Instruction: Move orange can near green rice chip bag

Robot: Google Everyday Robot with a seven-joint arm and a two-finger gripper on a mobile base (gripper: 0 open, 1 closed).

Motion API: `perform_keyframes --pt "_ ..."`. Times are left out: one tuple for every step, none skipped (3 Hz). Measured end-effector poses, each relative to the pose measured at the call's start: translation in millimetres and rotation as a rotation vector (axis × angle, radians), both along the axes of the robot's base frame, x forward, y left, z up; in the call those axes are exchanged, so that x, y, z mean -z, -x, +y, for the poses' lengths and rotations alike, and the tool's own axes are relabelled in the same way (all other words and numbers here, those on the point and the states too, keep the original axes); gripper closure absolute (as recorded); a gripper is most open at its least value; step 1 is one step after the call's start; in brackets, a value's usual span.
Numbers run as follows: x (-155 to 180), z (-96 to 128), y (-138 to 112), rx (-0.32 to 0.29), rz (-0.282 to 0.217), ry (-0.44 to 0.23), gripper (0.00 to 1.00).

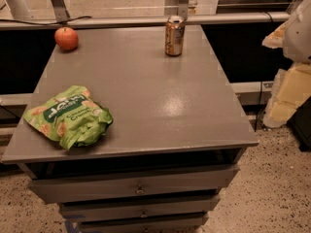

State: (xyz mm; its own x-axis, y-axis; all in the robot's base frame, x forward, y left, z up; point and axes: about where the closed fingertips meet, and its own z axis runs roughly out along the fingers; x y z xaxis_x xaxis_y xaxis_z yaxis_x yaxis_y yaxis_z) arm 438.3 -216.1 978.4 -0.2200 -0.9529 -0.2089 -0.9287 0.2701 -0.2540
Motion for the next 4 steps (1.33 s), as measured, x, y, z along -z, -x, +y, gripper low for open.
perform_keyframes --pt "-2 0 -4 0.003 -0.017 -0.008 0.0" --pt "5 -3 -34 0.028 -0.067 -0.057 0.0" --pt "23 -7 -97 0.052 -0.153 -0.159 0.0" --pt "41 -11 -172 0.098 -0.236 -0.289 0.0"
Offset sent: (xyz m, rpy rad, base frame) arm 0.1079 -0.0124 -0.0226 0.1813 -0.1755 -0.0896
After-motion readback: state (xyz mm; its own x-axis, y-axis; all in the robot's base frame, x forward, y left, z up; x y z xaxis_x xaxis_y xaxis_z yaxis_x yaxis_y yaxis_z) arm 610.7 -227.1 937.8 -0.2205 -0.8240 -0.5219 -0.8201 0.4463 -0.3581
